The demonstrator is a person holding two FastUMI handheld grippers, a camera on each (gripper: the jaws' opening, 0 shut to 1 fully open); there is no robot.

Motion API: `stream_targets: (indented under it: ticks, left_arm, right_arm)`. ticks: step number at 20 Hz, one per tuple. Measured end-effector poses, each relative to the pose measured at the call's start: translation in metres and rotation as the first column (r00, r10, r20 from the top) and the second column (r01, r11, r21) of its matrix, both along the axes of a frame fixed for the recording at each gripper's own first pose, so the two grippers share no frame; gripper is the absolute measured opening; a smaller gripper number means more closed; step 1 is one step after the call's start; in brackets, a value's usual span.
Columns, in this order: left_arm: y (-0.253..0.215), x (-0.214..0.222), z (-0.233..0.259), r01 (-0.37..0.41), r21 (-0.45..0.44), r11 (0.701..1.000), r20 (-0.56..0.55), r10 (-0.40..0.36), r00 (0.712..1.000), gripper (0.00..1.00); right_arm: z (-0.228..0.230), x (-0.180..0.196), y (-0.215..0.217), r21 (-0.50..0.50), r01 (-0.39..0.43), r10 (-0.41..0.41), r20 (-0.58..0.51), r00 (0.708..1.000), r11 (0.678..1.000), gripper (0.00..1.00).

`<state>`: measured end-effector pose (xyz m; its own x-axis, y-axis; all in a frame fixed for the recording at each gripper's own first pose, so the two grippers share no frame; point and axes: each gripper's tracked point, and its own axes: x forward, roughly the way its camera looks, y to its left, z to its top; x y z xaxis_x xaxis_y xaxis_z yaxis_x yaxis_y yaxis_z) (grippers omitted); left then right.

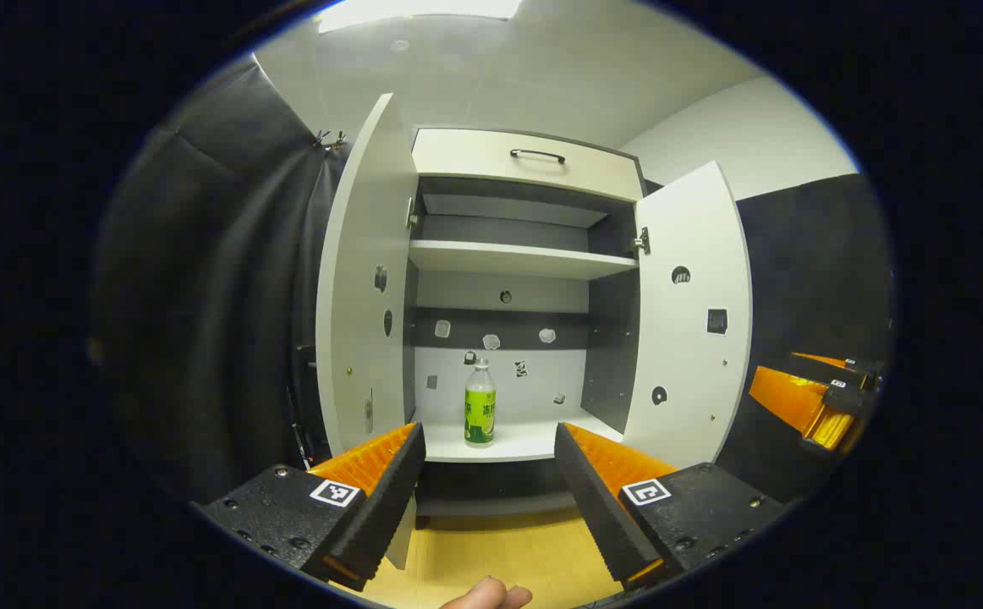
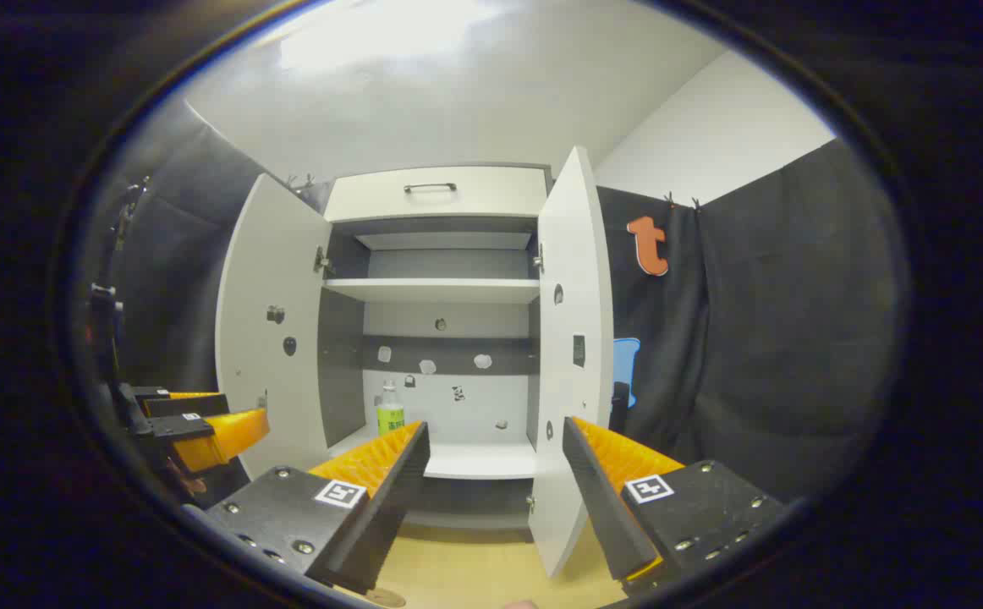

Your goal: Grasp the bottle in the cabinet with the left hand and place it on the coaster, then close the right door with the right hand and the left door with the left hand.

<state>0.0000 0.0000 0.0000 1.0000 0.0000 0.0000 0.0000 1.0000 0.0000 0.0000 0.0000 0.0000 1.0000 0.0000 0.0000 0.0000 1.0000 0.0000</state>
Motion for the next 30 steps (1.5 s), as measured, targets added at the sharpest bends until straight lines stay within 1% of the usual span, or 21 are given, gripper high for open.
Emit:
stream_targets:
  ticks: [1,3,5,7,8,9,10,11,15,16,17,20,23,24,25,26,27,29,30]
  left_arm:
    - [0.002,0.001,0.005,-0.011,0.012,1.000,0.005,0.011,1.000,0.96]
    - [0.003,0.000,0.007,-0.029,0.034,0.999,-0.002,0.029,1.000,0.97]
    - [0.000,-0.003,0.011,-0.040,0.029,0.999,-0.002,0.040,0.999,0.96]
    - [0.001,-0.005,0.012,-0.059,0.028,0.998,-0.003,0.059,0.998,0.97]
    - [0.002,-0.006,0.011,-0.069,0.031,0.997,-0.006,0.069,0.998,0.97]
    - [0.002,-0.006,0.011,-0.076,0.033,0.997,-0.005,0.076,0.997,0.97]
    - [0.001,-0.005,0.010,-0.081,0.038,0.996,-0.008,0.081,0.997,0.96]
    - [0.001,-0.004,0.007,-0.081,0.046,0.996,-0.018,0.082,0.996,0.97]
    - [-0.006,0.012,-0.005,-0.046,0.079,0.996,-0.040,0.049,0.998,0.96]
    - [-0.005,0.020,-0.008,-0.042,0.083,0.996,-0.043,0.045,0.998,0.97]
    - [-0.006,0.027,-0.013,-0.035,0.079,0.996,-0.050,0.039,0.998,0.96]
    - [-0.005,0.062,-0.021,-0.008,0.058,0.998,-0.056,0.012,0.998,0.97]
    - [0.006,0.114,-0.028,-0.007,0.040,0.999,-0.048,0.009,0.999,0.97]
    - [0.008,0.133,-0.035,-0.009,0.026,1.000,-0.051,0.010,0.999,0.96]
    - [0.011,0.151,-0.043,-0.007,0.011,1.000,-0.057,0.007,0.998,0.97]
    - [0.011,0.170,-0.052,-0.004,0.002,1.000,-0.067,0.005,0.998,0.97]
    - [0.014,0.190,-0.063,-0.010,-0.001,1.000,-0.073,0.010,0.997,0.97]
    - [0.021,0.223,-0.079,-0.025,0.026,0.999,-0.076,0.027,0.997,0.98]
    - [0.026,0.239,-0.083,-0.037,0.042,0.998,-0.070,0.040,0.997,0.97]
  right_arm:
    - [0.005,0.002,-0.002,0.000,-0.001,0.001,0.010,1.000,1.000,0.96]
    - [0.006,0.007,-0.006,-0.001,-0.018,0.018,0.011,1.000,1.000,0.94]
    - [0.006,0.010,-0.012,-0.007,-0.028,0.028,0.015,0.999,1.000,0.93]
    - [0.004,0.011,-0.019,-0.035,-0.028,0.029,0.018,0.999,0.999,0.93]
    - [0.002,0.010,-0.019,-0.044,-0.037,0.038,0.015,0.999,0.998,0.96]
    - [0.000,0.011,-0.018,-0.046,-0.047,0.048,0.014,0.999,0.998,0.96]
    - [0.000,0.010,-0.018,-0.046,-0.051,0.052,0.020,0.998,0.998,0.93]
    - [-0.001,0.009,-0.018,-0.044,-0.056,0.057,0.019,0.998,0.997,0.96]
    - [-0.003,0.018,-0.018,-0.005,-0.044,0.044,0.016,0.999,0.999,0.95]
    - [-0.002,0.022,-0.015,-0.007,-0.043,0.043,0.022,0.999,0.999,0.93]
    - [-0.003,0.025,-0.013,-0.010,-0.039,0.040,0.023,0.999,0.999,0.93]
    - [-0.006,0.044,-0.002,0.001,-0.047,0.047,0.018,0.999,0.999,0.93]
    - [-0.007,0.066,0.004,-0.004,-0.045,0.045,0.032,0.998,0.999,0.93]
    - [-0.009,0.072,0.003,-0.006,-0.033,0.033,0.032,0.999,0.999,0.95]
    - [-0.014,0.078,0.002,-0.008,-0.022,0.023,0.027,0.999,1.000,0.96]
    - [-0.018,0.084,0.001,-0.015,-0.015,0.015,0.022,1.000,1.000,0.93]
    - [-0.022,0.088,0.001,-0.023,-0.009,0.009,0.020,1.000,1.000,0.96]
    - [-0.027,0.097,0.005,-0.042,-0.018,0.019,0.023,1.000,0.999,0.96]
    - [-0.030,0.102,0.009,-0.049,-0.027,0.028,0.021,0.999,0.998,0.99]
